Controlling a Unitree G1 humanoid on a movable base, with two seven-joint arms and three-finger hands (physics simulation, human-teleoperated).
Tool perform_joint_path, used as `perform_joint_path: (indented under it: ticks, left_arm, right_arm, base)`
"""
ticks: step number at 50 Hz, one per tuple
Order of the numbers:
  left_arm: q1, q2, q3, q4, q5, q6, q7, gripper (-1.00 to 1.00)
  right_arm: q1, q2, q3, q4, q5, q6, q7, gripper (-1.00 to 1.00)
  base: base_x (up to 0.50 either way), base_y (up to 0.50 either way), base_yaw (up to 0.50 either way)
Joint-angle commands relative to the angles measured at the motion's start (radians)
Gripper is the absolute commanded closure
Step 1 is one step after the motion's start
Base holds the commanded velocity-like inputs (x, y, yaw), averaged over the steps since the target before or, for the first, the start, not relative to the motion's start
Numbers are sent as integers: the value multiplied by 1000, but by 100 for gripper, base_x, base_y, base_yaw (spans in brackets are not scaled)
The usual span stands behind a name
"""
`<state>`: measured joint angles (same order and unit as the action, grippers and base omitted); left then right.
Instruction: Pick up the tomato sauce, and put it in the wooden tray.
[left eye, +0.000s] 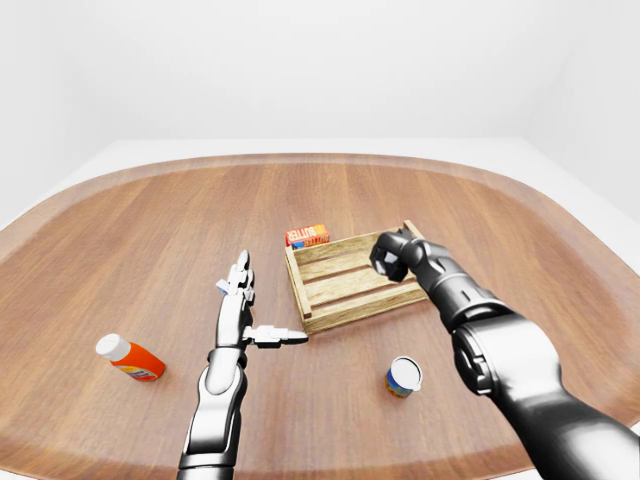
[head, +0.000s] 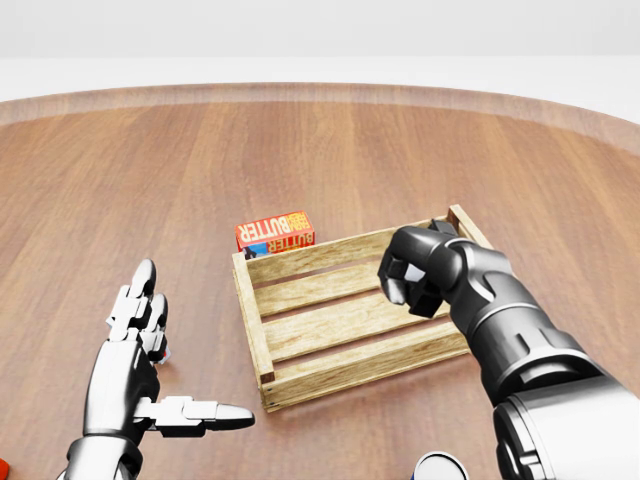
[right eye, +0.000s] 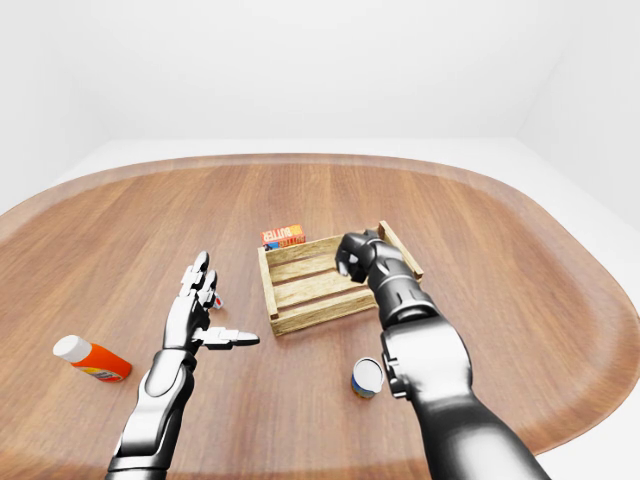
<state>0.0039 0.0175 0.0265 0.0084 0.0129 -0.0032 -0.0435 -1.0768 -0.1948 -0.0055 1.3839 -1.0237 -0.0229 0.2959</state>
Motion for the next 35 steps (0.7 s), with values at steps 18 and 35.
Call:
perform_joint_path:
  ticks: [18,35]
  left_arm:
    - [-1,0,1,1,-1,0,0,-100]
    - [-1,0,1,4,-2,-3,0,-100]
  right_arm:
    - [21,3,7,-7,-32,35,96,100]
    - [27,14,3,-6,-25,40,94,100]
  base:
    - [0,0,0]
    - [0,0,0]
